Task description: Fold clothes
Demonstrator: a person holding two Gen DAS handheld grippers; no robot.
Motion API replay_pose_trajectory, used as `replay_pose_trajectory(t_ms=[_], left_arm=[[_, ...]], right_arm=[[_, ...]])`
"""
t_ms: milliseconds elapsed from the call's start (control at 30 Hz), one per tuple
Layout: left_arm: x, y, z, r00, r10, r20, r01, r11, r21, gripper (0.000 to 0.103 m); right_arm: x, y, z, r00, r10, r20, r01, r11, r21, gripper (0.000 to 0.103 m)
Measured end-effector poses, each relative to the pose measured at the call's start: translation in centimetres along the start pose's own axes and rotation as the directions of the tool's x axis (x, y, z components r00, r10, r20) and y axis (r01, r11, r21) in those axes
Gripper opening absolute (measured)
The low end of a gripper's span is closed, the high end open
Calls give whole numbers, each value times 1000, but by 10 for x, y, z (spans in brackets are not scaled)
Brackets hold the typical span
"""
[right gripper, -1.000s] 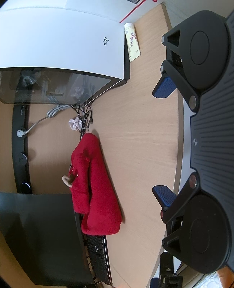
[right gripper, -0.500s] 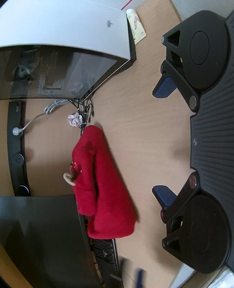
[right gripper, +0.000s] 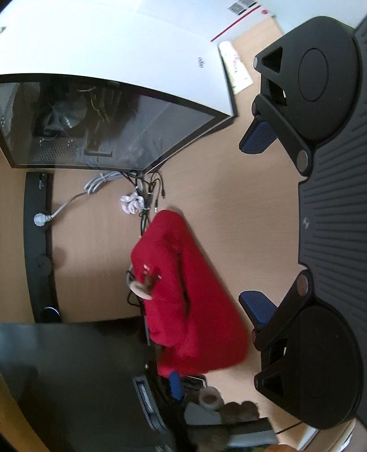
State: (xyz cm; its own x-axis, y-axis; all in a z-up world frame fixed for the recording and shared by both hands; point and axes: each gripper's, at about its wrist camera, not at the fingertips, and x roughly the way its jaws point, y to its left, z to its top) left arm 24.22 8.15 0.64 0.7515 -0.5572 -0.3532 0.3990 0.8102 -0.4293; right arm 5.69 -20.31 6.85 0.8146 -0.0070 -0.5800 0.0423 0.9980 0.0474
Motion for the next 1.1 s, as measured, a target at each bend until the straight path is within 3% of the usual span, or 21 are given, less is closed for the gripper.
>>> replay_pose_trajectory(t_ms=[67, 133, 200, 300, 367, 467, 567, 600, 633, 700, 733, 833, 933, 1000, 1100], left_arm=[[34, 2, -10, 991, -7, -134, 7, 1000, -2, 103], [64, 6, -24, 969, 10, -248, -12, 1000, -10, 103], [67, 1, -31, 966, 33, -257, -21, 999, 48, 103], [67, -8, -43, 961, 74, -265, -39, 990, 135, 103], [65, -13, -50, 956, 99, -275, -60, 987, 146, 103], [63, -18, -58, 953, 119, -279, -81, 986, 143, 103], [56, -21, -59, 949, 124, -291, -87, 987, 137, 103], [53, -22, -59, 947, 125, -295, -89, 987, 134, 103], [51, -23, -59, 946, 127, -300, -91, 987, 132, 103], [45, -25, -60, 942, 130, -309, -94, 987, 127, 103], [43, -25, -60, 941, 131, -313, -96, 987, 125, 103], [30, -30, -62, 933, 128, -337, -92, 988, 122, 103], [0, -33, -69, 918, 98, -385, -51, 990, 131, 103], [-22, -29, -74, 917, 85, -390, -37, 991, 130, 103], [-35, -14, -73, 929, 86, -360, -58, 995, 87, 103]], right_arm=[[17, -14, 8, 998, 56, -10, -56, 998, 5, 103], [47, -22, 19, 992, 119, -32, -119, 993, -6, 103], [73, -16, 37, 990, 131, -44, -134, 988, -79, 103], [101, 0, 62, 981, 193, 24, -181, 953, -242, 103], [127, 7, 79, 967, 254, 25, -240, 939, -244, 103], [183, 12, 104, 914, 404, -48, -405, 897, -178, 103], [244, 19, 121, 886, 458, -70, -464, 877, -123, 103], [264, 20, 124, 866, 491, -93, -499, 862, -92, 103], [283, 19, 126, 840, 530, -117, -538, 841, -51, 103], [316, 11, 122, 745, 645, -170, -635, 764, 114, 103], [321, 7, 118, 719, 676, -162, -653, 737, 176, 103], [310, 4, 102, 678, 710, -192, -679, 704, 208, 103], [272, 7, 74, 655, 712, -253, -686, 700, 197, 103], [241, 10, 53, 641, 717, -273, -687, 695, 213, 103], [207, 20, 64, 595, 773, -222, -750, 633, 193, 103]])
